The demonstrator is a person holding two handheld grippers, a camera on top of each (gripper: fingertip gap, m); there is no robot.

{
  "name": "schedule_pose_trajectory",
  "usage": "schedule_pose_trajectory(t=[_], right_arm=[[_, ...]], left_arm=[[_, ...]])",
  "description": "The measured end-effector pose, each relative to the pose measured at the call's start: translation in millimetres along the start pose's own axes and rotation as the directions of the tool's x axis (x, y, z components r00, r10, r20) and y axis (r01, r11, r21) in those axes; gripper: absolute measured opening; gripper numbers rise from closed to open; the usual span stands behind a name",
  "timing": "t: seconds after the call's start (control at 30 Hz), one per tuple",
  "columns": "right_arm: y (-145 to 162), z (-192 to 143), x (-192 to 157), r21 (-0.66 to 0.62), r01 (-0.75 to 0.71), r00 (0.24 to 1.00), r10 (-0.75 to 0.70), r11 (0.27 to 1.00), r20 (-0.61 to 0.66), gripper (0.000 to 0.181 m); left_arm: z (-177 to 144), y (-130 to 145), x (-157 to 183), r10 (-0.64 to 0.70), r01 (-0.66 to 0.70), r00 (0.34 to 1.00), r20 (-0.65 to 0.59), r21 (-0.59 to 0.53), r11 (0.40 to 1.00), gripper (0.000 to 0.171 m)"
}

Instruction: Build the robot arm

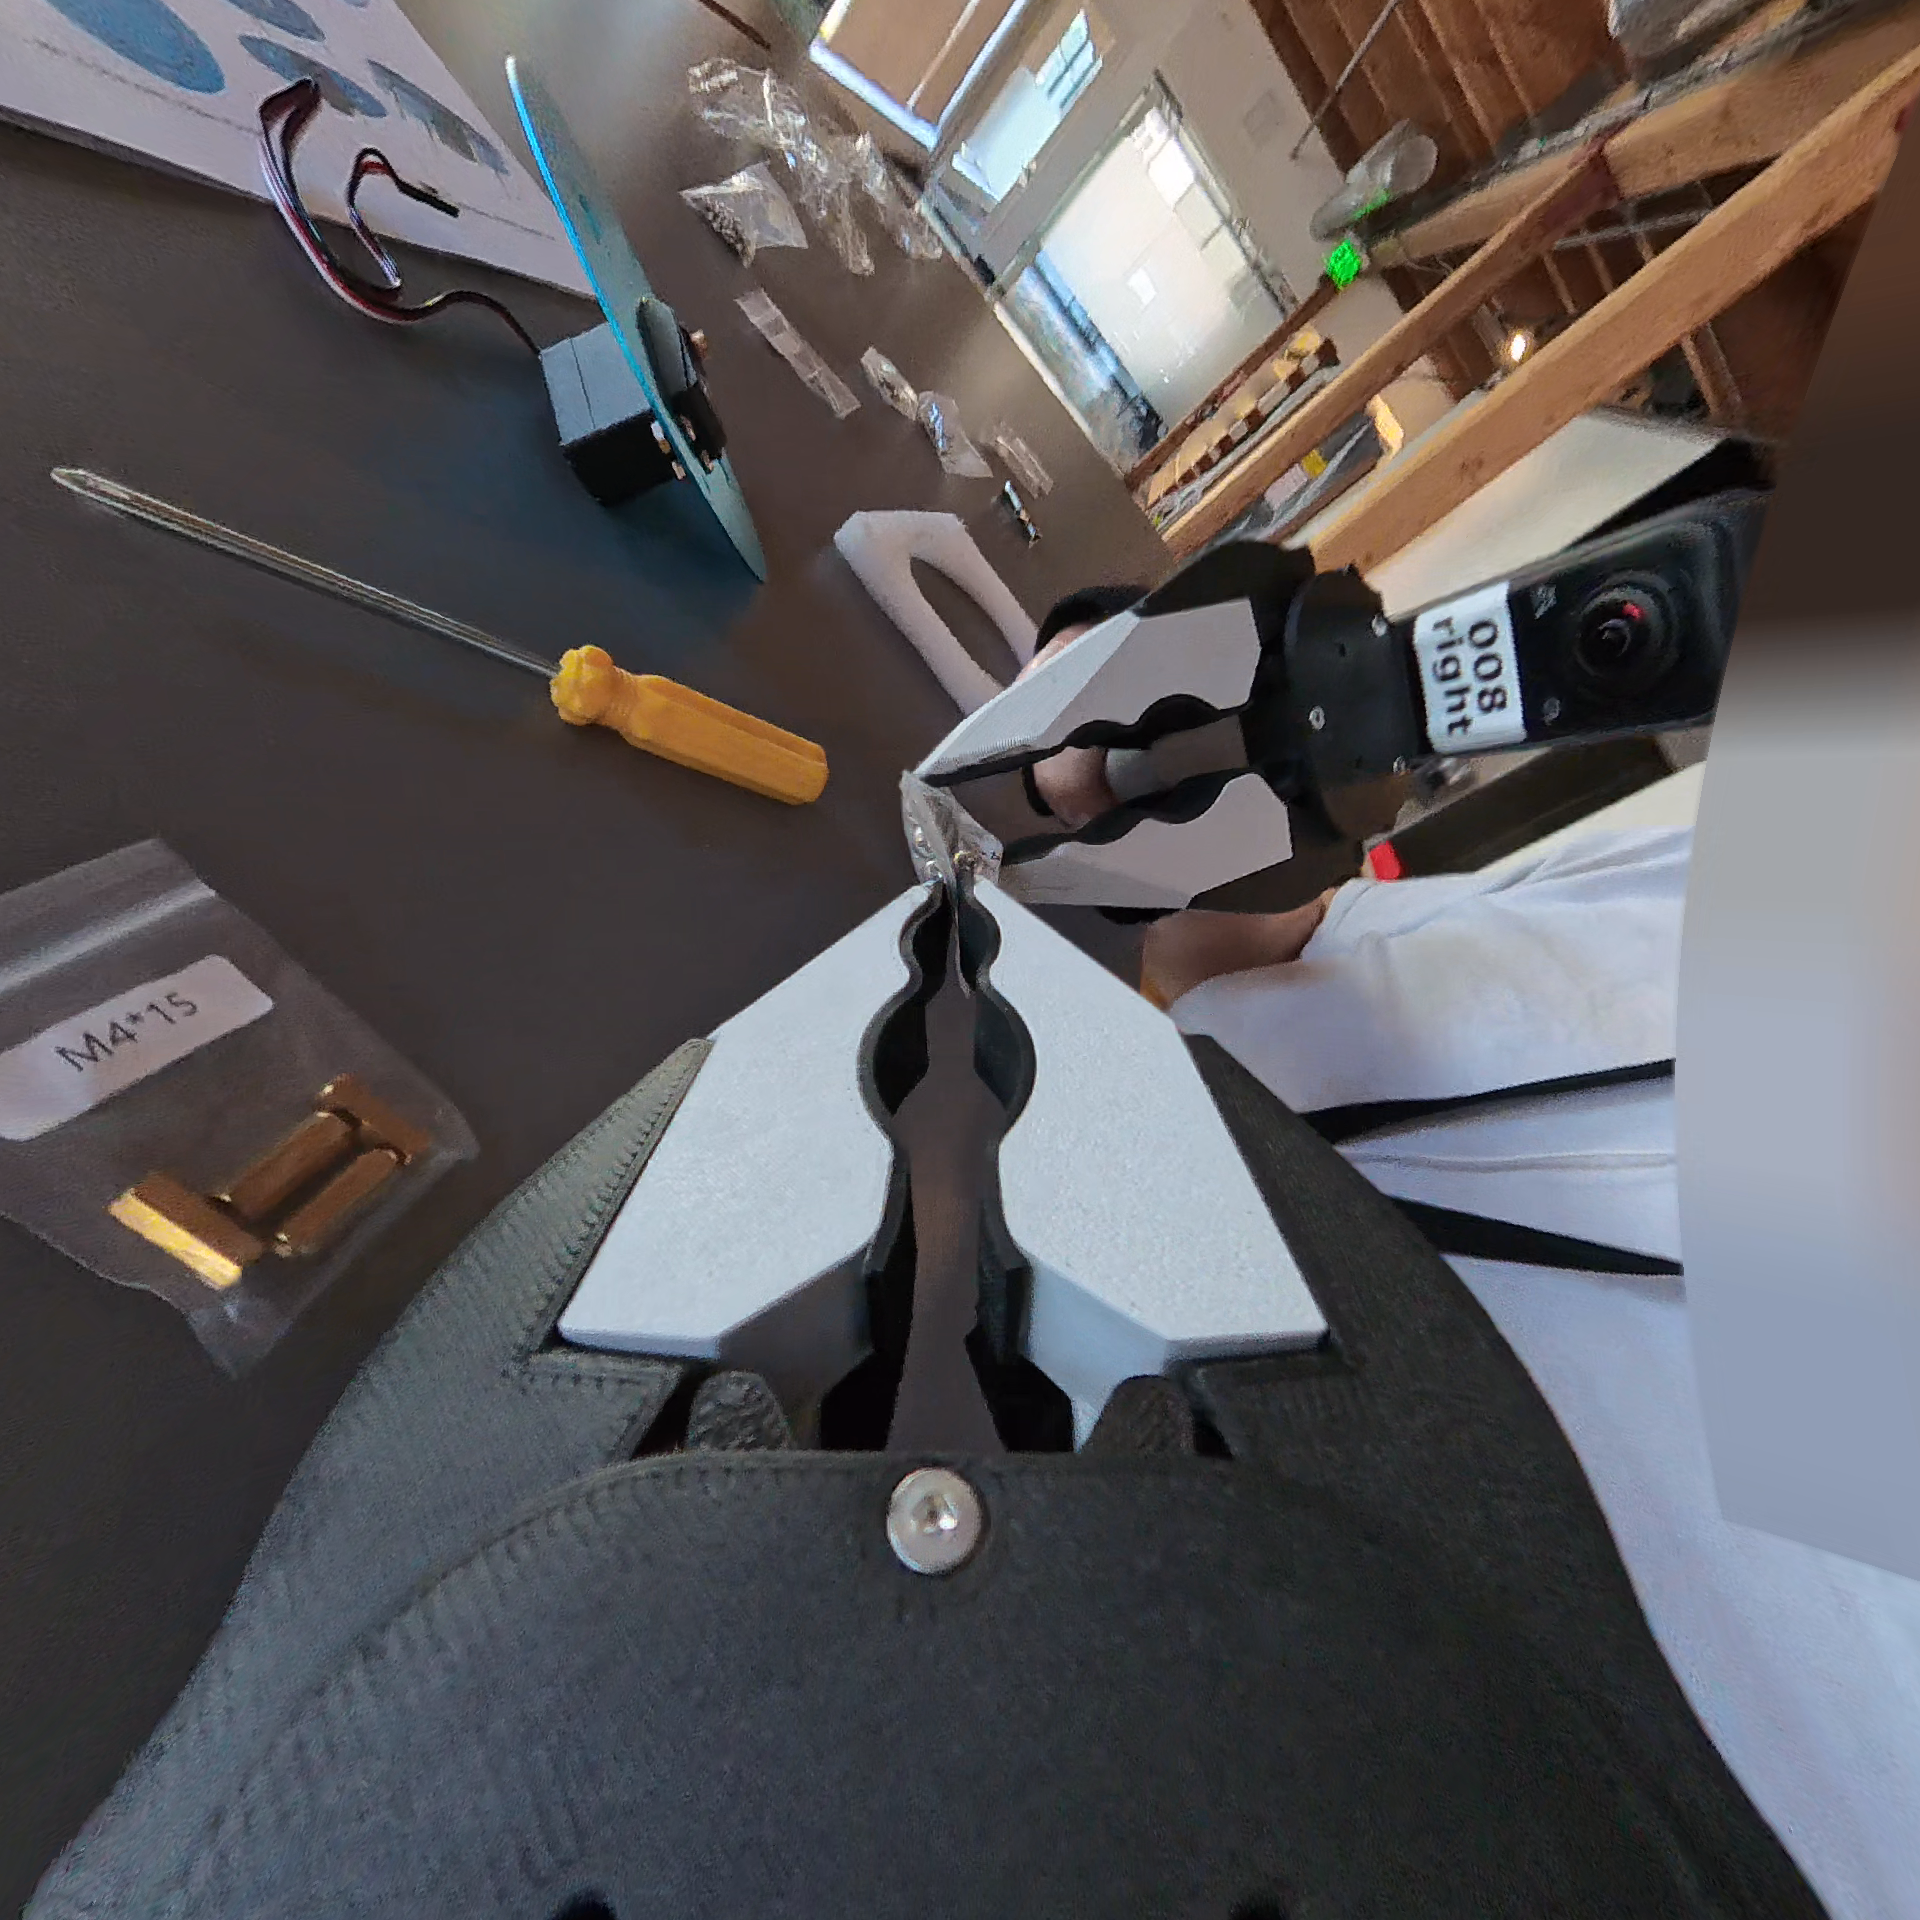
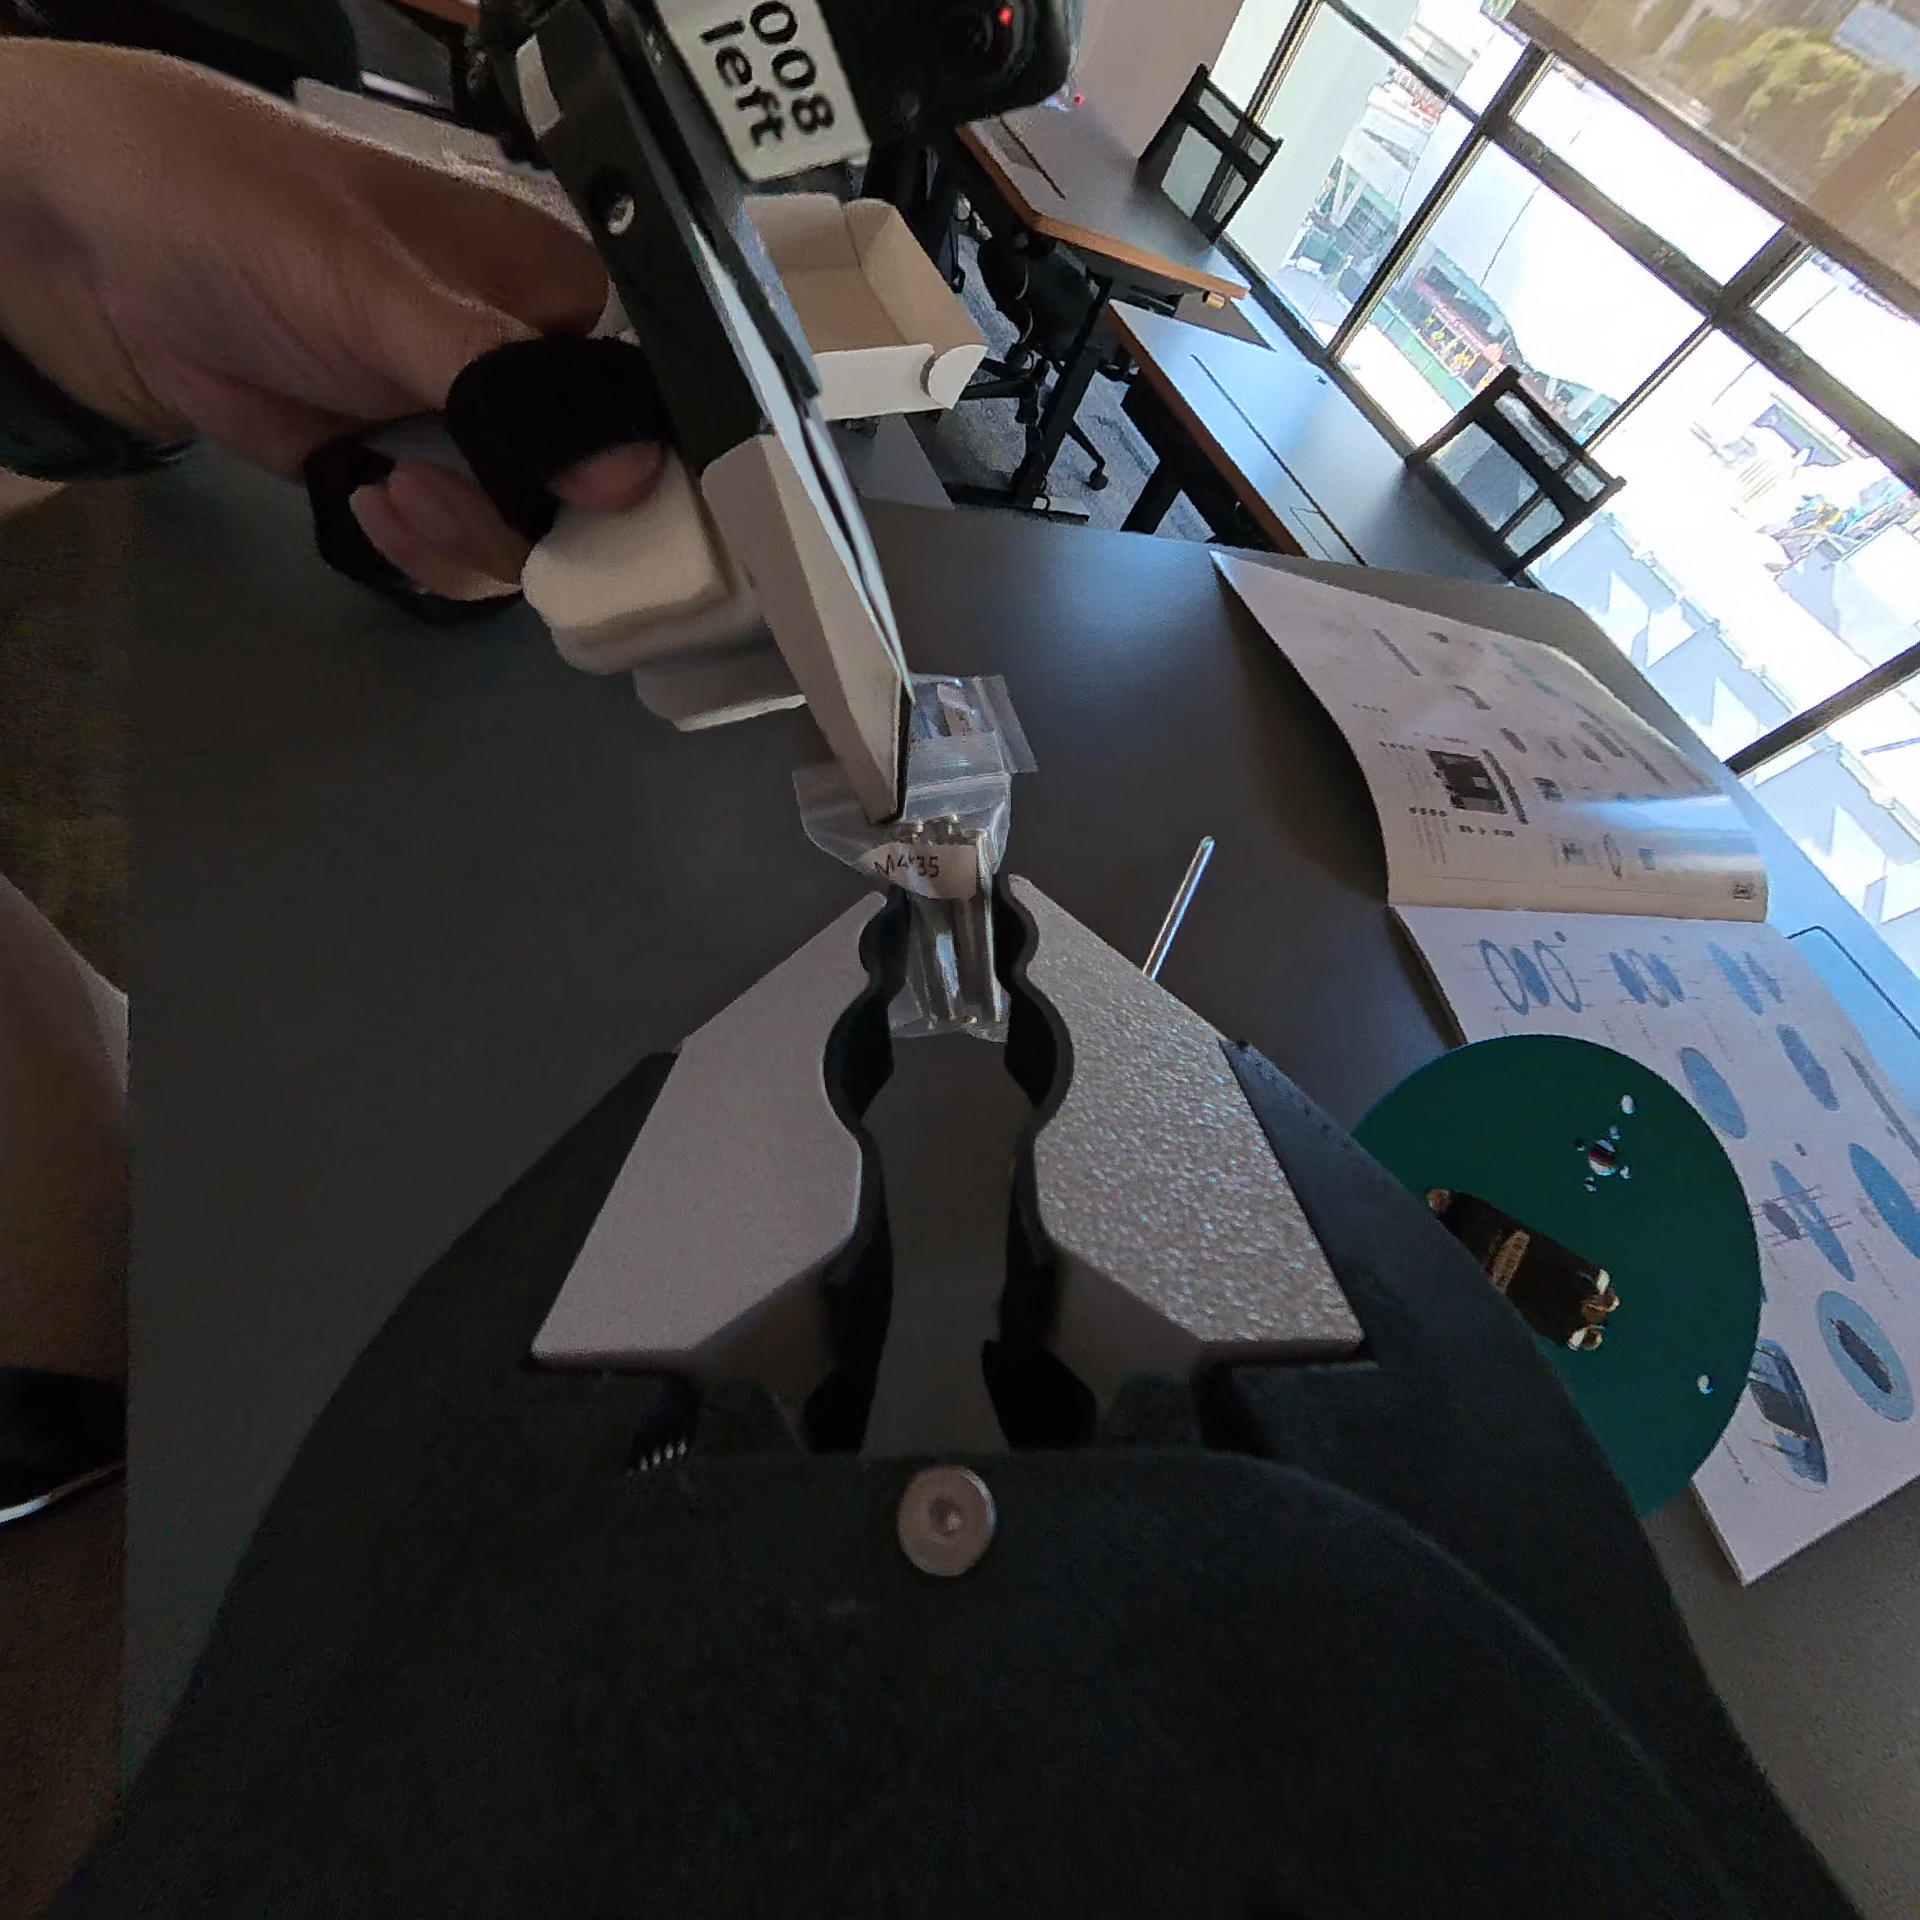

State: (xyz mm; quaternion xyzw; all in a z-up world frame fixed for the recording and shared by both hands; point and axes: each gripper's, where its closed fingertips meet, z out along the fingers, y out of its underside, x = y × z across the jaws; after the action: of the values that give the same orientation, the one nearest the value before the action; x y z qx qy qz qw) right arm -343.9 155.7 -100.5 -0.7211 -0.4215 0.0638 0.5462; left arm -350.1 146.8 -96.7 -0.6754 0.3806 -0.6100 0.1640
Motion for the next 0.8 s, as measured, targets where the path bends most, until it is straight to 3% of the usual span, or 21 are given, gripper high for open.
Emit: schedule_pose_trajectory(t=[0.1, 0.2, 0.4, 0.47, 0.6, 0.67, 0.7, 0.8], right_arm=[[9, 0, -6, -0.040, -0.018, 0.998, 0.021, 0.999, 0.065, 0.033], [2, -10, -12, -0.024, -0.104, 0.967, 0.107, 0.994, 0.231, 0.043], [-15, -17, -4, -0.060, -0.283, 0.823, 0.274, 0.957, 0.497, 0.045], [-12, -13, -7, -0.098, -0.338, 0.763, 0.334, 0.936, 0.553, 0.037], [-9, -10, -20, -0.165, -0.441, 0.646, 0.440, 0.882, 0.624, 0.019], [1, -6, -21, -0.197, -0.414, 0.670, 0.443, 0.889, 0.596, 0.016], [3, -6, -22, -0.196, -0.392, 0.681, 0.427, 0.899, 0.595, 0.000], [3, -5, -20, -0.194, -0.394, 0.703, 0.431, 0.898, 0.567, 0.000]], left_arm=[[1, 5, -2, 0.090, -0.088, 0.996, 0.026, -0.091, 0.992, 0.000], [-1, 13, -6, 0.249, -0.221, 0.966, 0.074, -0.273, 0.936, 0.000], [-4, 25, 4, 0.520, -0.441, 0.852, -0.058, -0.613, 0.655, 0.000], [-2, 23, 3, 0.560, -0.475, 0.823, -0.100, -0.662, 0.580, 0.000], [4, 23, -2, 0.563, -0.503, 0.808, -0.173, -0.700, 0.507, 0.000], [7, 22, -1, 0.542, -0.510, 0.815, -0.207, -0.700, 0.500, 0.000], [7, 22, -2, 0.535, -0.513, 0.815, -0.221, -0.703, 0.492, 0.000], [7, 21, -2, 0.535, -0.526, 0.808, -0.247, -0.710, 0.467, 0.000]])
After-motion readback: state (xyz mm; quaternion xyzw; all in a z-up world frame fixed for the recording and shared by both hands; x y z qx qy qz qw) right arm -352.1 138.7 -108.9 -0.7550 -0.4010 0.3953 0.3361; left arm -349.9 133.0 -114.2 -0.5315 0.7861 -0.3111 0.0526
